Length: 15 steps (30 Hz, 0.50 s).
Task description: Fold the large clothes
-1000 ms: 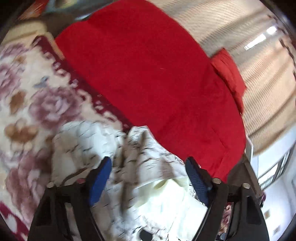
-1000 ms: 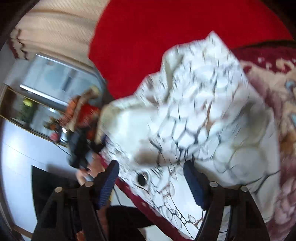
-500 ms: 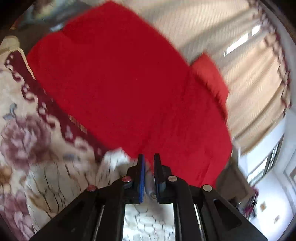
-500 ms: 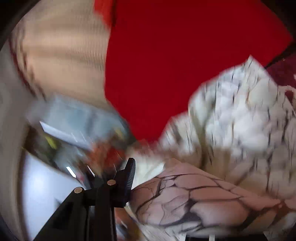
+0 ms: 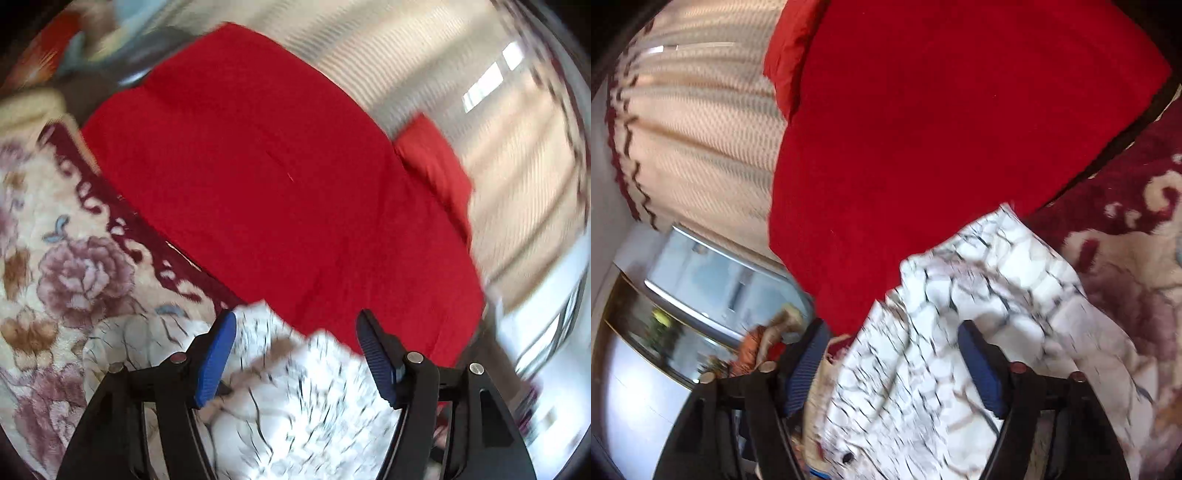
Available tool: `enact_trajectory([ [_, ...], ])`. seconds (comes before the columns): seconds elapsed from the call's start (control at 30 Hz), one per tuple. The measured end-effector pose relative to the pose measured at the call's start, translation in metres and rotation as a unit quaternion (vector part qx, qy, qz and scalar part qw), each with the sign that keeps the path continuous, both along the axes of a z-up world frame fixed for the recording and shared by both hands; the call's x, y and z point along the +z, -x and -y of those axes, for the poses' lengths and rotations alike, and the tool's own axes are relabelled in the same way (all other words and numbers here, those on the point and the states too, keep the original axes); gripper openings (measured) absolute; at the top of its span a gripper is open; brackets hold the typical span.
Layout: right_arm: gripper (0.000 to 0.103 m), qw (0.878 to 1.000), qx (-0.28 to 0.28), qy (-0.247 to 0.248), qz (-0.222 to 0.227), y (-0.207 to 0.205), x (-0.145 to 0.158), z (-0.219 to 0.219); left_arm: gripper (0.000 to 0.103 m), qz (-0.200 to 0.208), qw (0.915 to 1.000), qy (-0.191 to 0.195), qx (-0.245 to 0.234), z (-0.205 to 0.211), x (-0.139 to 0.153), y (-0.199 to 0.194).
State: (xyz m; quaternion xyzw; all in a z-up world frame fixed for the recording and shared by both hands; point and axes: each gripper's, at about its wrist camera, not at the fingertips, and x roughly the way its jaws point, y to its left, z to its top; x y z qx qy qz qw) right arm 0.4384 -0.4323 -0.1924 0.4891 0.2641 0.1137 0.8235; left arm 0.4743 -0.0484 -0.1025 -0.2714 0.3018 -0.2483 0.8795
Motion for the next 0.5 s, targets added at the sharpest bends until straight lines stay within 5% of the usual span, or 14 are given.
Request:
enact_trajectory([
  [0.07,0.068,1.0,0.002,0.007,-0.012,0.012,-0.005,0.004,0.087,-0.002,0.9979,-0.063,-0.014,0.021,-0.002,0.005],
  [0.23,0.068,1.0,0.0,0.004,-0.02,0.031,-0.005,0.009,0.087,-0.067,0.9783,-0.192,-0.039,0.067,-0.035,-0.006],
  [0.37,0.067,0.999,0.014,0.019,-0.047,0.027,-0.006,0.003,0.087,-0.082,0.9643,-0.249,-0.036,0.085,-0.052,-0.014],
  [0.5,0.067,0.996,0.023,0.024,-0.086,0.012,-0.021,-0.004,0.087,-0.074,0.9615,-0.261,-0.044,0.096,-0.053,-0.017],
])
